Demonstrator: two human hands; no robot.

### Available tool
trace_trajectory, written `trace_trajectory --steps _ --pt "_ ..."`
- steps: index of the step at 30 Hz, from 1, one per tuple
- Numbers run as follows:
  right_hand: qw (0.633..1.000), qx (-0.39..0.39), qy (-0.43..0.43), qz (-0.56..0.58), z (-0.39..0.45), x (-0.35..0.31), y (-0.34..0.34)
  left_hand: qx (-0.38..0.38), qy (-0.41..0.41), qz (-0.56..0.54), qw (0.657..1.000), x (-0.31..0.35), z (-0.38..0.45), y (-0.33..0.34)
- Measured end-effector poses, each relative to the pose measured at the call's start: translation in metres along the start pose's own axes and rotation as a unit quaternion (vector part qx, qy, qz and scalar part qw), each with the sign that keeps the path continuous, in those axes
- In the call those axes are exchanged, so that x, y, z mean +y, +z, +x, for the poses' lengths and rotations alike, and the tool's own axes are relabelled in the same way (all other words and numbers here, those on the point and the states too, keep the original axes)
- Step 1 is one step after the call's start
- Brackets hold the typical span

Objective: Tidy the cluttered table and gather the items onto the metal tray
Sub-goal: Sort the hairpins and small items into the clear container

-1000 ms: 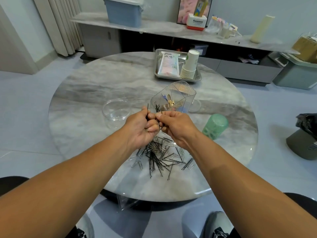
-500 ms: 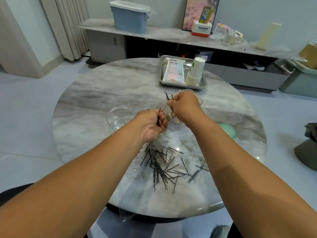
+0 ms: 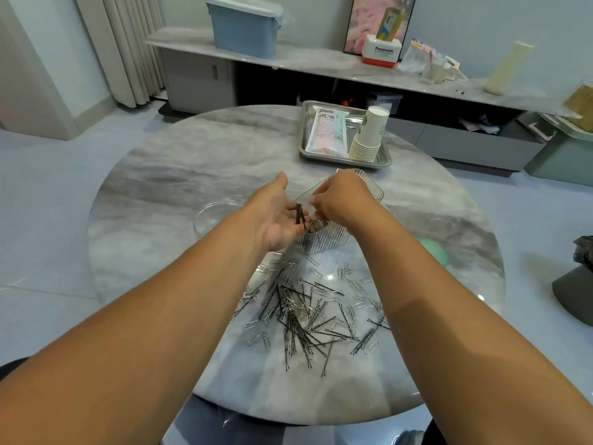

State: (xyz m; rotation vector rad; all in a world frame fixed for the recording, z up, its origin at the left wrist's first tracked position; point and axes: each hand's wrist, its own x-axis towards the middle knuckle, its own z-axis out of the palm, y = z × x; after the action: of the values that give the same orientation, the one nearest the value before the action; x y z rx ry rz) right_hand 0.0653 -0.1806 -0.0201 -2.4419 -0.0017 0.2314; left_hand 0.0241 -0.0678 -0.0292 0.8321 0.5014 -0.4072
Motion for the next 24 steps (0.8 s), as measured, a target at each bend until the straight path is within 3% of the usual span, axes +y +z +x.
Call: trace_trajectory --steps 5,9,12,14,16,17,20,22,24 --pt "0.991 0.008 0.020 0.134 -0.005 0.005 -0.003 -0.087 -0.034 -0.018 0.995 0.005 -0.006 0.000" --pt "0.989 0.011 0.038 0.144 -0.016 0.010 -0.016 -0.097 -0.019 0.008 0.995 0.005 -0.002 -0.009" --pt "0.995 -0.073 0.041 0.047 -0.029 0.018 -0.030 -0.012 0.041 0.057 0.997 0.005 0.001 -0.015" --pt "0.990 -0.132 0.014 -0.049 -0.037 0.025 -0.030 0.068 0.083 0.154 0.982 0.003 -0.001 -0.021" --pt "0.978 -0.181 -0.021 -0.105 -0.043 0.032 -0.018 0.113 0.103 0.325 0.933 -0.001 -0.005 -0.031" --pt "0.971 -0.201 -0.038 -0.123 -0.046 0.035 -0.008 0.123 0.098 0.420 0.894 -0.004 -0.008 -0.037" --pt "0.961 -0.213 -0.076 -0.161 -0.053 0.046 0.025 0.112 0.056 0.671 0.731 -0.018 -0.013 -0.053" --pt "0.965 -0.190 -0.082 -0.159 -0.053 0.052 0.038 0.112 0.046 0.745 0.656 -0.031 -0.015 -0.058" --pt "0.968 -0.171 -0.091 -0.160 -0.053 0.054 0.043 0.124 0.066 0.768 0.625 -0.041 -0.016 -0.062"
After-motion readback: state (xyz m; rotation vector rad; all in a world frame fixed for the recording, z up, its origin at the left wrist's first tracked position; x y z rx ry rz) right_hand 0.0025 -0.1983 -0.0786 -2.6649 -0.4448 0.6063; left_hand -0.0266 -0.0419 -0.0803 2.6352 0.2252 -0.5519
